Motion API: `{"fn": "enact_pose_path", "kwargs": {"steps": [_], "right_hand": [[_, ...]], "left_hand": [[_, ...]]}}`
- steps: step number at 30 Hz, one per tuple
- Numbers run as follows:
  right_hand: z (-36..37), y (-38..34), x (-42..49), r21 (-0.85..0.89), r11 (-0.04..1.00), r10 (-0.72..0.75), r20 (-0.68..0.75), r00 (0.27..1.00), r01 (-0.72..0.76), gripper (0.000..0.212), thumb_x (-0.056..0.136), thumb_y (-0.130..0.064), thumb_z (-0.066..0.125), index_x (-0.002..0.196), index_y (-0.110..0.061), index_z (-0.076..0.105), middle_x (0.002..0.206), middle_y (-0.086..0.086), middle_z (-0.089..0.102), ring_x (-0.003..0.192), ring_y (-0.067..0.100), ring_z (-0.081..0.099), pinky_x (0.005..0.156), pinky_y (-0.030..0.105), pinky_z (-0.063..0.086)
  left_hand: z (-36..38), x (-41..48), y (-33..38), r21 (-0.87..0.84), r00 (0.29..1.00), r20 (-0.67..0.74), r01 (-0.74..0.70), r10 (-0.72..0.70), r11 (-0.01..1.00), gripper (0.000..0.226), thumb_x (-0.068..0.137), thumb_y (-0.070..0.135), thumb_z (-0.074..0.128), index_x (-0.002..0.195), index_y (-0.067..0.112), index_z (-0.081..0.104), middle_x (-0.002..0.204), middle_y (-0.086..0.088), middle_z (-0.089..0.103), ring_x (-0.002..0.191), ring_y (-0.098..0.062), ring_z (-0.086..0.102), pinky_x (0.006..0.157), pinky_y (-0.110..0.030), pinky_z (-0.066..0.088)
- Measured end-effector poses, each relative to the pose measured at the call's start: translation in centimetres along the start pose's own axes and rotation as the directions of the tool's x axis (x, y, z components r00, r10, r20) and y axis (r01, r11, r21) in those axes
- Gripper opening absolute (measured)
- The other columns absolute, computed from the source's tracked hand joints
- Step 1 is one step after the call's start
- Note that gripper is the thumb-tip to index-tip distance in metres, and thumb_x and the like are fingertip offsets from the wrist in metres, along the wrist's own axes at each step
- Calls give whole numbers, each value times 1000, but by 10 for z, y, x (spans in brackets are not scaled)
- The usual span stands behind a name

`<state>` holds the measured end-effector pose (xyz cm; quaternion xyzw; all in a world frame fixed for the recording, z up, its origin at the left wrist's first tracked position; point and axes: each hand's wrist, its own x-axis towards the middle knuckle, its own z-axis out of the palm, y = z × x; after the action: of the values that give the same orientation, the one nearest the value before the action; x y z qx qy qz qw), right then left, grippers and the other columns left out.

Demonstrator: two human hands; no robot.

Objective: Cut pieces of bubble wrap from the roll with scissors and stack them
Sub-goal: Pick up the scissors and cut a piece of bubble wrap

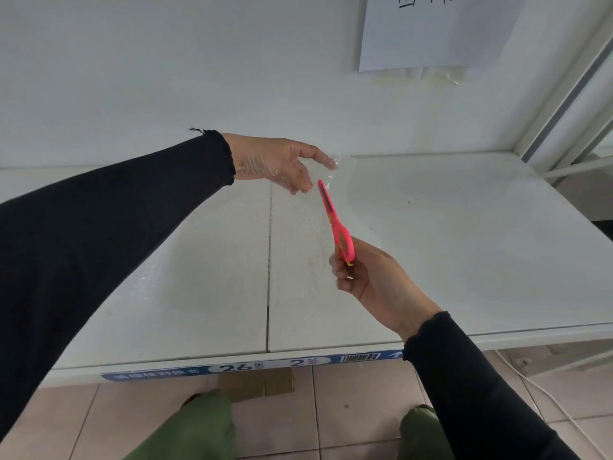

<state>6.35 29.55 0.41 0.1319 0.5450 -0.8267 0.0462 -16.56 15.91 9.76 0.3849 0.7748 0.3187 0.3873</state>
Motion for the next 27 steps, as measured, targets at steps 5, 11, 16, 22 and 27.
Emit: {"fn": "enact_pose_path", "kwargs": {"steps": [5, 11, 16, 22, 27], "right_hand": [[0, -3, 3, 28, 999, 34, -3, 999, -34, 22, 100, -25, 51, 81, -15, 55, 76, 4, 52, 63, 14, 42, 59, 27, 35], [1, -2, 1, -8, 1000, -16, -36, 999, 16, 19, 101, -16, 47, 84, -10, 51, 73, 5, 49, 62, 14, 41, 58, 28, 33], [0, -3, 3, -8, 1000, -17, -36, 999, 17, 22, 101, -20, 48, 81, -13, 54, 75, 4, 50, 63, 14, 41, 57, 27, 35], [0, -2, 3, -23, 999, -44, -39, 998, 43, 24, 103, -20, 46, 82, -12, 54, 74, 3, 50, 64, 14, 41, 59, 27, 34], [0, -2, 3, -25, 999, -44, -48, 998, 43, 24, 102, -19, 46, 81, -12, 55, 76, 4, 50, 64, 14, 41, 58, 27, 35]], "left_hand": [[9, -1, 6, 41, 1000, 6, 16, -16, 999, 51, 94, 10, 69, 138, 33, 57, 83, 0, 62, 72, -10, 60, 84, -20, 49], [9, -2, 11, 53, 1000, 13, 8, -8, 999, 53, 93, 12, 70, 139, 33, 55, 81, 4, 62, 73, -11, 60, 85, -19, 48], [14, -2, 13, 68, 999, 37, 7, -9, 998, 55, 92, 13, 71, 140, 34, 54, 81, 2, 62, 73, -11, 60, 84, -19, 48], [18, 0, 14, 80, 998, 64, -3, -2, 997, 57, 93, 12, 70, 142, 35, 52, 88, -4, 64, 74, -11, 60, 81, -17, 49], [18, 1, 13, 69, 998, 70, 1, -6, 998, 59, 92, 13, 71, 143, 36, 51, 81, 1, 64, 73, -9, 62, 81, -17, 50]]}}
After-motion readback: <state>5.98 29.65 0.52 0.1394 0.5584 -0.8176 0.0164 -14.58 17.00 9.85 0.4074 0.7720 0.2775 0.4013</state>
